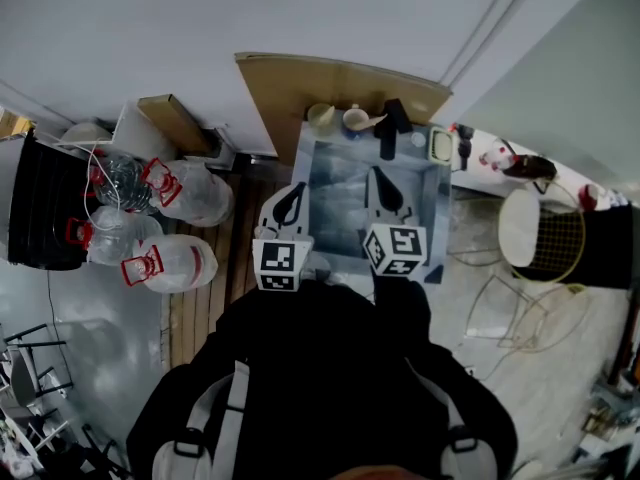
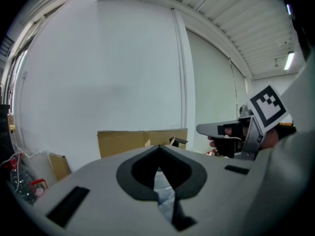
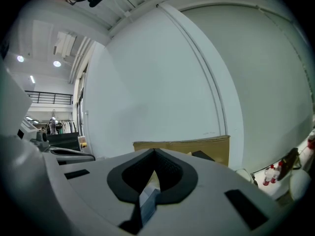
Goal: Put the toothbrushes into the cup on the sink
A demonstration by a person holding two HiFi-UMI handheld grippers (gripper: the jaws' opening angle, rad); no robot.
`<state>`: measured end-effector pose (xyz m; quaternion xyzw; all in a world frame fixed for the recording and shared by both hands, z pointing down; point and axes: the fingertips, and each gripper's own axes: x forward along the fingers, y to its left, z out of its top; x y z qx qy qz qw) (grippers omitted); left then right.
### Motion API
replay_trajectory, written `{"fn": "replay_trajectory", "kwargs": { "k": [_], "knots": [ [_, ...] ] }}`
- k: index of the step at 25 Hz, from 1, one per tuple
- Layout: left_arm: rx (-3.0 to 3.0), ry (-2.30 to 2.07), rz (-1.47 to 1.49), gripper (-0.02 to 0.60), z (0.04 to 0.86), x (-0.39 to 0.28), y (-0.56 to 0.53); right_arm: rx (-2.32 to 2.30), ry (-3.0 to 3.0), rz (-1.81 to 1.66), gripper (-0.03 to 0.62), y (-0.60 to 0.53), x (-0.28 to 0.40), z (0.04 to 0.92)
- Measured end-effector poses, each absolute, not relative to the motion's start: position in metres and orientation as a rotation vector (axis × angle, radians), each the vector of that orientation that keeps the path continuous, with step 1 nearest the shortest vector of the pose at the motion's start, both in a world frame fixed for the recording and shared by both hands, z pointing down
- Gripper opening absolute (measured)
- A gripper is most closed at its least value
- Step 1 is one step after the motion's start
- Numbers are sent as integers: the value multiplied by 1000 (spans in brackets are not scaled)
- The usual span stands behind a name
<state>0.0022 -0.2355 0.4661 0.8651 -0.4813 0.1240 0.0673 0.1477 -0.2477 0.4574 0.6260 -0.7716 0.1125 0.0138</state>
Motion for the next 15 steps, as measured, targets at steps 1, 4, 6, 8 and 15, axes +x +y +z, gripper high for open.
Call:
{"fn": "replay_trajectory", "kwargs": {
  "k": [1, 4, 6, 8, 15],
  "knots": [
    [2610, -1449, 374, 2, 466, 3, -235, 1949, -2406, 352, 2, -245, 147, 457],
    [2619, -1446, 375, 2, 465, 5, -234, 1954, -2416, 351, 2, -238, 147, 456],
    [2623, -1444, 378, 2, 465, 6, -232, 1959, -2417, 346, 2, -234, 148, 456],
    [2625, -1443, 380, 2, 465, 5, -231, 1963, -2412, 342, 2, -230, 148, 455],
    [2626, -1437, 374, 2, 467, 5, -229, 1957, -2402, 361, 2, -221, 149, 458]
  ]
}}
